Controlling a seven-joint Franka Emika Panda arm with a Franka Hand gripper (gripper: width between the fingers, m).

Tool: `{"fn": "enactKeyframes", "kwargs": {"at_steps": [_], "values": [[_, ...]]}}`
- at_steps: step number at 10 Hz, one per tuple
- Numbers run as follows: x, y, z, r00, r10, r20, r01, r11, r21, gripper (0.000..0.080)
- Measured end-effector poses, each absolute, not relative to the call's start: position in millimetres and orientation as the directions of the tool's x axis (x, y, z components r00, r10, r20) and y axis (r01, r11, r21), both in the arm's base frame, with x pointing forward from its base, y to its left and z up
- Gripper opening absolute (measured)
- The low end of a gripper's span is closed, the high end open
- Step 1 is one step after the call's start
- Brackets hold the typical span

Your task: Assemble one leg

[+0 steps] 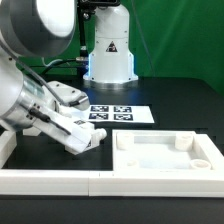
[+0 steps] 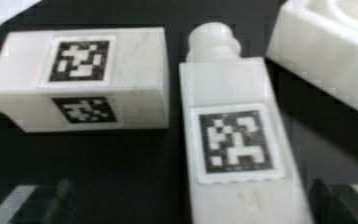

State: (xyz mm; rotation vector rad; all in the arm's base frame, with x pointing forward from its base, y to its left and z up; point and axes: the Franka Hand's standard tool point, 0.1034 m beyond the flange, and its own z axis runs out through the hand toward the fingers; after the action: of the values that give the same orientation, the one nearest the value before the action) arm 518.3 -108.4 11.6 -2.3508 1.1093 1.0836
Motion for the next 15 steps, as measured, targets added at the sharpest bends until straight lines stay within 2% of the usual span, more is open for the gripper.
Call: {"fn": "enactKeyframes", "kwargs": {"at_steps": [5,6,7,8,9,11,14,15], "values": [[518.5,-93.8,4.4,0.394,-0.519,-0.758,-0.77,-0.637,0.036,0.0649],[518.9,-94.1,4.0,0.395,-0.52,-0.757,-0.77,-0.637,0.036,0.0513],[519.1,-94.3,3.9,0.396,-0.521,-0.756,-0.77,-0.637,0.036,0.0513],[519.3,-94.4,3.8,0.397,-0.521,-0.755,-0.77,-0.637,0.035,0.0376],[519.4,-94.4,3.8,0.397,-0.522,-0.755,-0.77,-0.637,0.035,0.0285],[524.4,-93.2,8.3,0.404,-0.522,-0.751,-0.769,-0.638,0.029,0.0285],[555.2,-73.9,74.8,0.502,-0.515,-0.694,-0.751,-0.659,-0.054,0.0285],[555.9,-67.2,88.3,0.523,-0.534,-0.664,-0.768,-0.633,-0.096,0.0285]]}}
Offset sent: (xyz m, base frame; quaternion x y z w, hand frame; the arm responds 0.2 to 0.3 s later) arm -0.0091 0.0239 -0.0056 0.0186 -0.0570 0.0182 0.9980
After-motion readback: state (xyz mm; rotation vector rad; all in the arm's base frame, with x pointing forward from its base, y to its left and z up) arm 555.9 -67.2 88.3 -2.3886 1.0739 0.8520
